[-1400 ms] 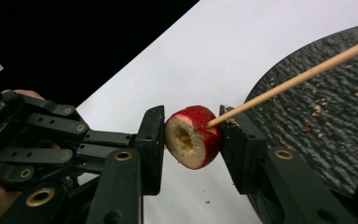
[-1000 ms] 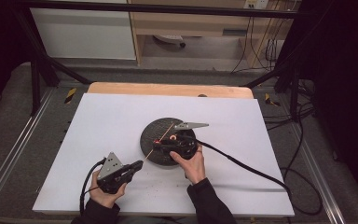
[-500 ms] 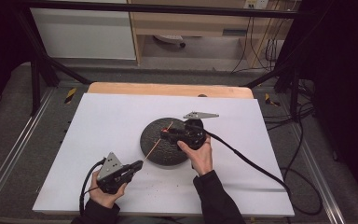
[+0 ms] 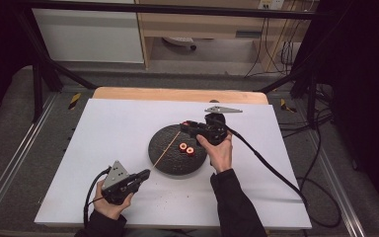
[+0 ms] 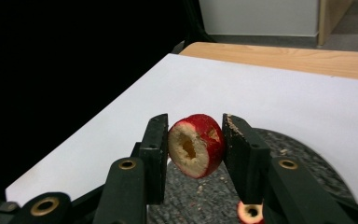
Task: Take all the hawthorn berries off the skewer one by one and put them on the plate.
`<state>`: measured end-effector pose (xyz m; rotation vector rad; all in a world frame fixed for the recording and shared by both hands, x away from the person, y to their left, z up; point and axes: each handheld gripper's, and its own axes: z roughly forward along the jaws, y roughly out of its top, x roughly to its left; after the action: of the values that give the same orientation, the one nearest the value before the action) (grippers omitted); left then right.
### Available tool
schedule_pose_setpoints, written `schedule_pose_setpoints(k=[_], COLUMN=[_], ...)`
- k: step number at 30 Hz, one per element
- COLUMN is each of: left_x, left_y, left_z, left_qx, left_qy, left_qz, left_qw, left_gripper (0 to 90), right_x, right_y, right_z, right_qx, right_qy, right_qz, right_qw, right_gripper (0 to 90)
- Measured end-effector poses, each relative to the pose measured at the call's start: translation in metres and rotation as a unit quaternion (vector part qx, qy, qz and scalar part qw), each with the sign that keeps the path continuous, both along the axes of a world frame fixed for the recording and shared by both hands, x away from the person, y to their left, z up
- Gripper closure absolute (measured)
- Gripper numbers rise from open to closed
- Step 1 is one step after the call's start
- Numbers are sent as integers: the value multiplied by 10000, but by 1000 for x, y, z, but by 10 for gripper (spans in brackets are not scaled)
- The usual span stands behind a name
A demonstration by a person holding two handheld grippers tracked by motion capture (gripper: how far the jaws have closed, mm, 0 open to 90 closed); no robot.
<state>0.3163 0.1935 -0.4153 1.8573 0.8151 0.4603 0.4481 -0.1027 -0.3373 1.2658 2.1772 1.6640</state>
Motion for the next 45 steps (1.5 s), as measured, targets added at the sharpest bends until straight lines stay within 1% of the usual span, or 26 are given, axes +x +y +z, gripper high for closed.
schedule_pose_setpoints(k=[3,4,6,9,12,16,17,22,27,30,34,38,42,45], left_x=[1,1,1,1,1,1,1,1,2,2,2,3,3,3], left_y=[0,1,1,1,1,1,1,1,1,1,1,1,1,1], left_z=[-1,-1,0,0,-1,-1,-1,-1,-1,-1,-2,-2,-2,-2], left_qx=[5,3,1,-1,0,1,-1,11,18,15,21,23,26,25], left_qy=[22,25,22,20,24,23,28,30,51,55,68,81,89,106], left_qz=[10,12,15,19,22,29,29,32,43,44,45,50,57,62], left_qw=[10000,10000,10000,10000,10000,10000,10000,10000,10000,10000,10000,10000,9999,9999], left_gripper=[885,885,885,885,885,885,885,885,884,885,885,884,885,884], right_x=[5,6,9,12,13,9,7,-2,-12,-17,-20,-21,-24,-27], right_y=[-7,-9,-14,-21,-23,-21,-20,-15,-4,1,3,3,0,-6], right_z=[-1,-2,-5,-12,-25,-47,-52,-76,-96,-104,-108,-108,-102,-95], right_qx=[-3,-8,-44,-82,-195,-333,-350,-438,-657,-736,-856,-939,-899,-914], right_qy=[-22,16,15,103,213,344,397,524,562,571,567,523,444,323], right_qz=[-115,-160,-260,-368,-373,-286,-256,-81,113,231,294,290,278,270], right_qw=[9999,9999,9997,9992,9989,9984,9983,9976,9962,9954,9943,9938,9946,9949], right_gripper=[628,628,628,628,628,627,627,627,626,625,621,600,566,516])
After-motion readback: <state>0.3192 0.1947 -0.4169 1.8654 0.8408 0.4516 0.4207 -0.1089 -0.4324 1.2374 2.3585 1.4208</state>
